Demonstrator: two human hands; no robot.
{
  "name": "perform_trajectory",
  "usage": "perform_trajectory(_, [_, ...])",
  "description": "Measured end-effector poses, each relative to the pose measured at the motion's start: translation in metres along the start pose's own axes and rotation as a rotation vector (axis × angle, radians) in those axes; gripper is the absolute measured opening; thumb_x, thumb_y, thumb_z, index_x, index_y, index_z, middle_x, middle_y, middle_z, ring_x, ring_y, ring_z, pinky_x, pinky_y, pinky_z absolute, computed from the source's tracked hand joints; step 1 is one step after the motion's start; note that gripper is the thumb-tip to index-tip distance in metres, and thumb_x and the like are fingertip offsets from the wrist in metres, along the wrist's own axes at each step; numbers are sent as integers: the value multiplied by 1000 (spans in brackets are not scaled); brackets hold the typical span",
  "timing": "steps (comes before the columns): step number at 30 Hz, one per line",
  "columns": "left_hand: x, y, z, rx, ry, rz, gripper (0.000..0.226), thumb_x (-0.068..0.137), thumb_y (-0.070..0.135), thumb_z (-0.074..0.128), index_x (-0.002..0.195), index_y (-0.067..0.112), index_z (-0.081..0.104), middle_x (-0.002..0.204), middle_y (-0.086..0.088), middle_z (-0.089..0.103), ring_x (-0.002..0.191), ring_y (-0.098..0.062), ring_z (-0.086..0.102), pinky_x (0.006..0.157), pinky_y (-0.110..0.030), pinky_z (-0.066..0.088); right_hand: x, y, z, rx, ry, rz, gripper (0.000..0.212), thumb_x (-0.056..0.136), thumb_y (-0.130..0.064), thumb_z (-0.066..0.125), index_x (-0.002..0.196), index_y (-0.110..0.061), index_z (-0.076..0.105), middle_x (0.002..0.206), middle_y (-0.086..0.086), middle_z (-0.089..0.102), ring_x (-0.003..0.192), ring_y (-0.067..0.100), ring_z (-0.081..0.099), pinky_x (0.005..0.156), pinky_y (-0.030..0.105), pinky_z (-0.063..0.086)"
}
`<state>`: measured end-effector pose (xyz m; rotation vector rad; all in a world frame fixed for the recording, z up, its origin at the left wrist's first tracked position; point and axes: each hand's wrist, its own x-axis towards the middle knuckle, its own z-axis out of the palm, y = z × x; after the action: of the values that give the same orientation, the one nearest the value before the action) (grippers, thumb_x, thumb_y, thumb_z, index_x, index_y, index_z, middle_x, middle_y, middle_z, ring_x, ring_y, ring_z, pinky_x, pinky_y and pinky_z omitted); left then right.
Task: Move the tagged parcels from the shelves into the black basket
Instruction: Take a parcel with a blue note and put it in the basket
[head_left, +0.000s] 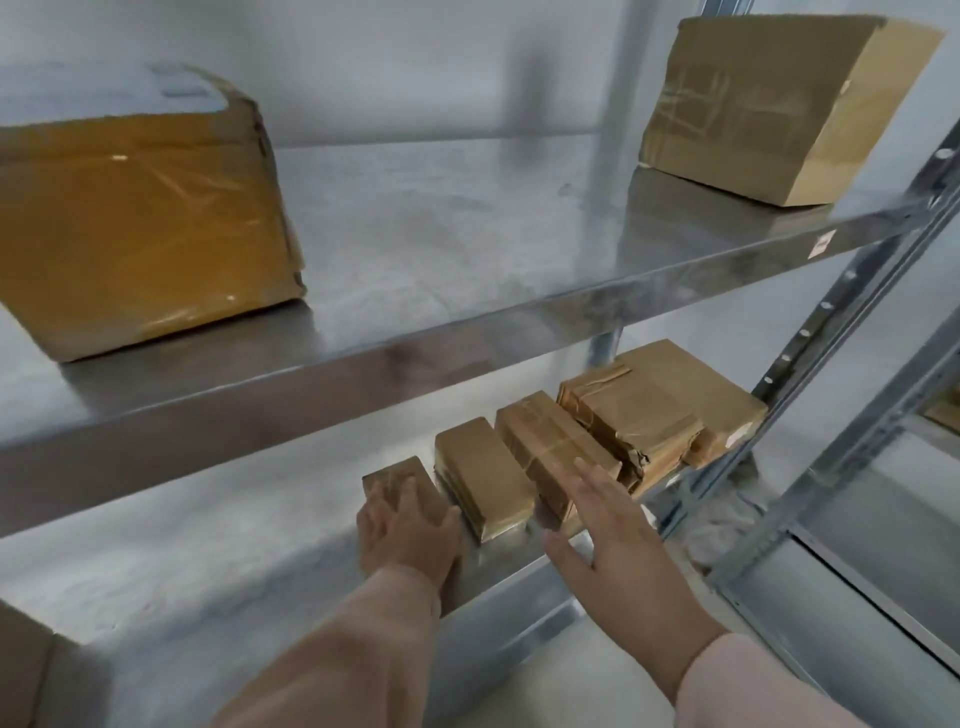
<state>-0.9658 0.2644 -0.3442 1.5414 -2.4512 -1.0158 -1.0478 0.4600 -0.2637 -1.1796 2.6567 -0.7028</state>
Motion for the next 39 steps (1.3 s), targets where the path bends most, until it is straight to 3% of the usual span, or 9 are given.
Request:
perform_trajectory(3, [3,-9,4,84,-8,18,79,83,70,46,150,43,15,159,9,-7,146,-27,10,115,-46,25,16,2,5,-21,-53,-38,58,94,-57,36,146,-48,11,149,-30,-3,141,-1,-5,112,28,0])
perform_trajectory(7, [6,-25,-11,30,-12,29,73,86,56,55,149,41,22,160,6,4,141,-30,26,113,-45,32,43,1,15,37,-119,-69,59,91,-61,38,144,-47,18,157,-19,8,146,8,5,119,42,18])
perform_trajectory(10, [3,-35,-31,-386,71,-61,52,93,33,58,143,30,43,149,-7,38,124,-27,49,102,-44,48,56,-9,22,22,-74,-219,65,86,-72,19,143,-43,27,154,-16,23,143,10,20,117,40,24])
perform_trajectory(13, [-20,-29,-56,-1164,50,-287,25,100,26,46,117,29,63,103,-8,68,82,-21,62,60,-28,54,64,-26,32,102,-132,-328,63,86,-70,23,143,-43,28,152,-17,29,140,7,27,116,35,28])
perform_trajectory(19, [-43,-36,-75,-1860,-233,-196,56,84,26,35,134,8,53,129,-30,58,119,-43,54,102,-58,41,67,-67,63,399,-528,-296,53,94,-57,39,140,-56,14,148,-26,17,141,4,18,115,32,20])
perform_trajectory(22, [-52,-40,-77,-1762,-174,-141,46,92,18,35,132,5,54,121,-28,64,107,-41,65,92,-52,54,62,-80,78,662,-594,-237,57,94,-37,56,135,-56,22,133,-21,44,114,-6,51,97,13,42])
perform_trajectory(26, [-58,-62,-80,-1311,157,-165,35,99,11,47,131,22,54,103,-18,74,95,-31,72,76,-40,61,56,-88,92,610,-593,-312,58,96,-29,54,144,-44,24,125,-21,41,108,-8,48,81,2,42])
perform_trajectory(33, [-57,-107,-86,-1066,252,-215,46,93,8,62,131,29,50,105,-7,75,93,-26,73,86,-47,58,55,-95,110,491,-654,-366,53,97,-50,40,147,-45,22,154,-13,23,137,8,31,114,37,33])
perform_trajectory(39, [-38,-154,-71,-782,306,-402,41,90,14,62,130,22,58,104,-2,74,89,-22,72,92,-45,55,71,-62,100,374,-446,-333,52,96,-54,32,146,-47,18,157,-17,17,143,5,16,116,29,13])
